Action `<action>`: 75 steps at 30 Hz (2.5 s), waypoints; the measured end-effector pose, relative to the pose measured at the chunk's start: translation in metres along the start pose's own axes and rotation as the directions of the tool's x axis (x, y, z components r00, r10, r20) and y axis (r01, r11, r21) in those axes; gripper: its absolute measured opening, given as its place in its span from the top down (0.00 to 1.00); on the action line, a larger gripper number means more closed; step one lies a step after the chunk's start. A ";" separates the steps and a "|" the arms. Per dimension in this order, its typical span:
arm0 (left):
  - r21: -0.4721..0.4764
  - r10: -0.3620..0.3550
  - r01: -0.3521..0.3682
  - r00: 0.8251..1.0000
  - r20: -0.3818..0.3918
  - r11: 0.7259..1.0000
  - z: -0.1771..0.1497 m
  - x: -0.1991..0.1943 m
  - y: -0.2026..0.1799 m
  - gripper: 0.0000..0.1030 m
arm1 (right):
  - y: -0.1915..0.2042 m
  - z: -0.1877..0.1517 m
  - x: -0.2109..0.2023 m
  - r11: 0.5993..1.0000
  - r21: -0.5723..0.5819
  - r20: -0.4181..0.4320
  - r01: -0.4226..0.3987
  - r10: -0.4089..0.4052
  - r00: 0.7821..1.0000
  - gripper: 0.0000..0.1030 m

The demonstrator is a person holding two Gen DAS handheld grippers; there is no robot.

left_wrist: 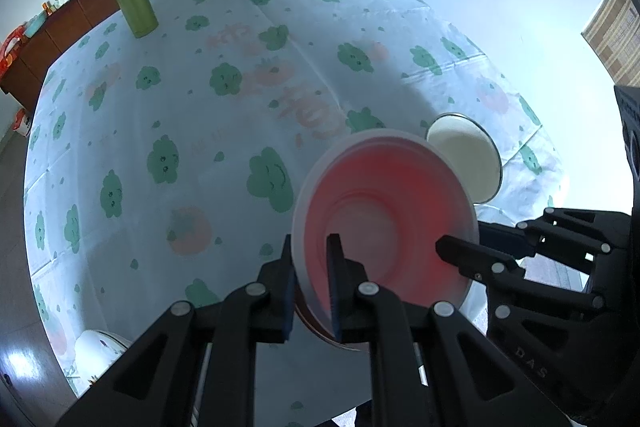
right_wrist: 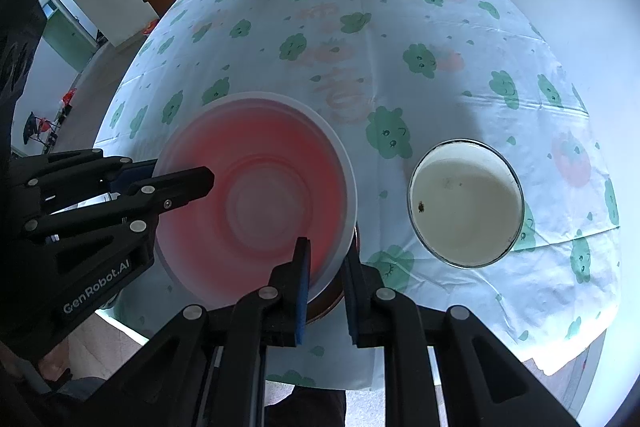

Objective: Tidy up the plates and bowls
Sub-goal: 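Lower the pink bowl into the steel bowl with both grippers, then open both grippers and pull them back from the nested bowls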

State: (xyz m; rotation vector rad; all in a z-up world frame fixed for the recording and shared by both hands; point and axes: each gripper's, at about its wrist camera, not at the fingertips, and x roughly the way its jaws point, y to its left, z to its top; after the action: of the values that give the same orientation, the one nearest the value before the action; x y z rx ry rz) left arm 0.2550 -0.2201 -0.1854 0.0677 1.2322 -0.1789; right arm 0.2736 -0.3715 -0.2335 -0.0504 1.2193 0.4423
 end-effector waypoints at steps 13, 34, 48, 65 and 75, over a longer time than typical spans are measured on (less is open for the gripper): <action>-0.011 -0.014 0.014 0.998 -0.057 1.000 -0.012 0.018 0.000 0.90 | 0.000 -0.010 0.011 1.000 -0.002 -0.044 -0.010 0.010 0.999 0.83; -0.009 -0.014 0.013 0.992 -0.125 1.000 -0.023 0.038 0.002 0.90 | 0.002 -0.012 0.026 1.000 -0.023 -0.101 -0.013 0.010 0.995 0.83; -0.012 -0.031 0.030 0.993 -0.114 0.999 -0.026 0.035 0.002 0.84 | 0.013 -0.011 0.027 0.997 -0.072 -0.081 0.017 -0.023 0.996 0.57; -0.045 -0.028 0.025 0.998 -0.061 0.999 -0.030 0.018 0.008 0.63 | 0.010 -0.016 0.014 0.999 -0.042 -0.014 0.032 -0.033 0.999 0.46; -0.105 -0.001 -0.001 1.000 -0.025 0.994 -0.028 0.012 0.023 0.51 | 0.002 -0.012 0.006 0.999 0.003 0.034 0.039 -0.039 0.999 0.46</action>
State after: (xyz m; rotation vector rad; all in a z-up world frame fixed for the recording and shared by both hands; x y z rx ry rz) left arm 0.2364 -0.1940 -0.2069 -0.0213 1.2643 -0.1136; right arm 0.2636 -0.3713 -0.2425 -0.0640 1.1834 0.4061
